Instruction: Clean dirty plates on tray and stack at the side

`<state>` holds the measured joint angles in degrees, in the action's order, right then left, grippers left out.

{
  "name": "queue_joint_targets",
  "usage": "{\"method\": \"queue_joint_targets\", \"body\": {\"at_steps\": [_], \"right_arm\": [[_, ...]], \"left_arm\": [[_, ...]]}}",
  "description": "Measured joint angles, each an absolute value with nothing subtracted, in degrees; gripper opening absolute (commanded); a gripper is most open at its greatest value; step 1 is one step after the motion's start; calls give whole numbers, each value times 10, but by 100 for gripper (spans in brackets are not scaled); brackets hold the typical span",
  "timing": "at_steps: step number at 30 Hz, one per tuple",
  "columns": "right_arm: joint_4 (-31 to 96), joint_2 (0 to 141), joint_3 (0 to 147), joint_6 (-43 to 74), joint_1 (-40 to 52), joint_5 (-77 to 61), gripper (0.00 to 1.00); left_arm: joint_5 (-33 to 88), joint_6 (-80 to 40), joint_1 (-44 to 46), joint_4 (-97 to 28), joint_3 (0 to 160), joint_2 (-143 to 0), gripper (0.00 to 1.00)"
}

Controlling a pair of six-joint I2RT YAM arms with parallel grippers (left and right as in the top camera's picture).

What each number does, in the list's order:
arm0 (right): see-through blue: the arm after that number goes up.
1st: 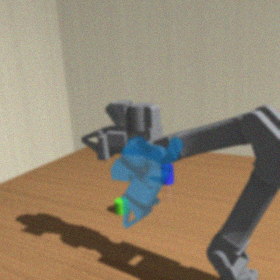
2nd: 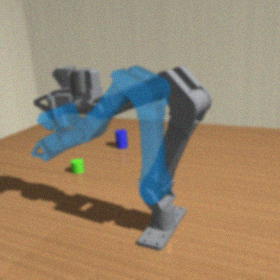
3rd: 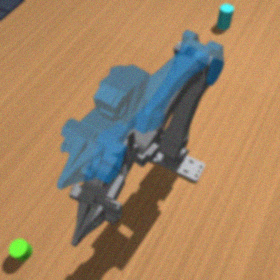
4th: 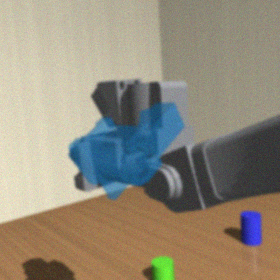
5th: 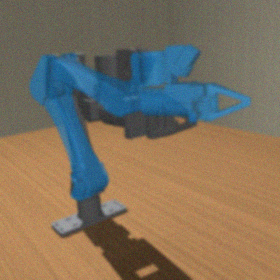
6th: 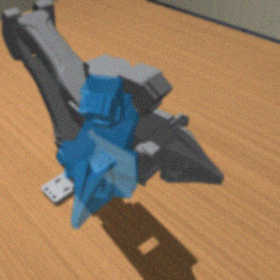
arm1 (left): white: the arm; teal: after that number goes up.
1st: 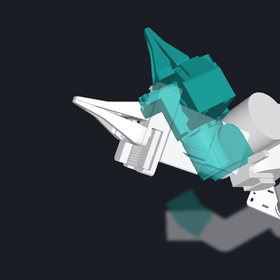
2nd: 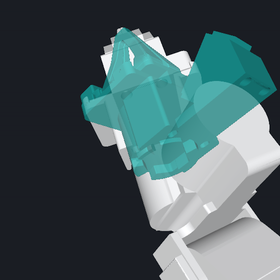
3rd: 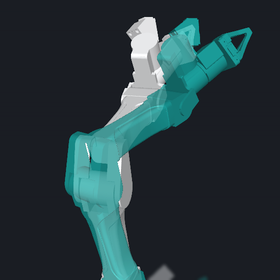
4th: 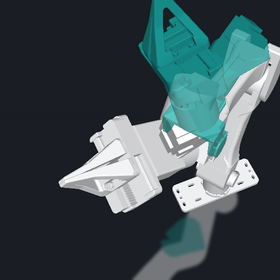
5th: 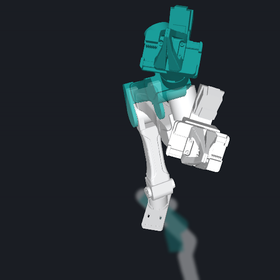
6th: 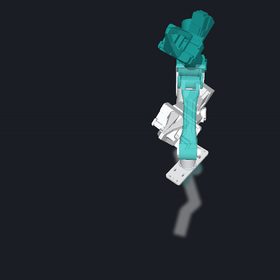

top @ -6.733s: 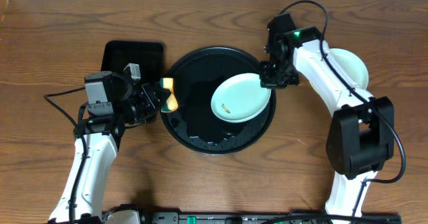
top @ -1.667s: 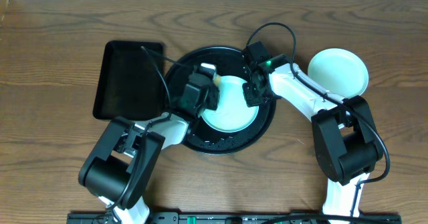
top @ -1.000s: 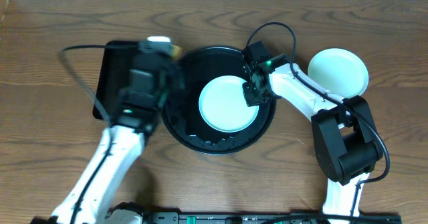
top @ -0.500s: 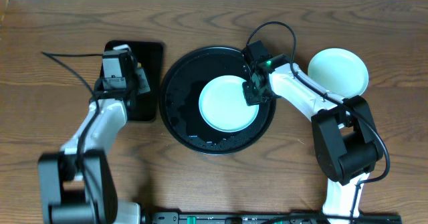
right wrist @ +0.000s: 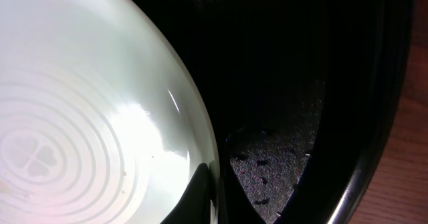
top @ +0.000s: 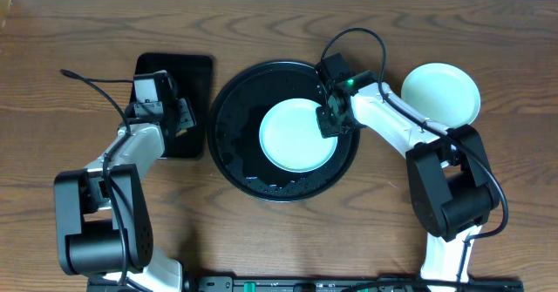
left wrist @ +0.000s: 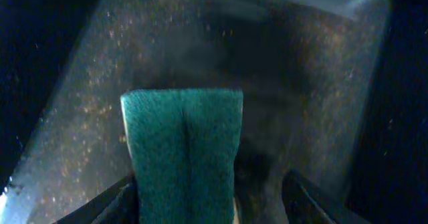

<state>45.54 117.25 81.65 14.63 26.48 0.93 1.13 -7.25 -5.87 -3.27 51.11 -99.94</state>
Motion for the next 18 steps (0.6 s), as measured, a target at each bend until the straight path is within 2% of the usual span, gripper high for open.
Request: {"method": "queue_joint_targets", "body": {"at_steps": [8, 9, 10, 11, 13, 14, 15, 16, 18], "right_arm": [[455, 1173, 816, 146, 265, 9, 1], [455, 1173, 816, 146, 265, 9, 1], [455, 1173, 816, 146, 265, 9, 1], [455, 1173, 816, 146, 265, 9, 1], [455, 1173, 816, 146, 265, 9, 1], [455, 1173, 816, 146, 265, 9, 1], [455, 1173, 816, 146, 265, 9, 1], [455, 1173, 816, 146, 265, 9, 1], [455, 1173, 816, 146, 265, 9, 1]], "left_arm": [[11, -72, -58, -37, 511, -1012, 64], [11, -72, -58, -37, 511, -1018, 61], [9, -73, -59, -37, 511, -1024, 55], [7, -73, -59, -36, 511, -1029, 36], [2, -72, -60, -34, 511, -1031, 10], [2, -71, -61, -34, 511, -1031, 8], [3, -71, -61, -34, 511, -1031, 8], [3, -71, -61, -34, 511, -1030, 14], [3, -68, -61, -36, 511, -1027, 56]]}}
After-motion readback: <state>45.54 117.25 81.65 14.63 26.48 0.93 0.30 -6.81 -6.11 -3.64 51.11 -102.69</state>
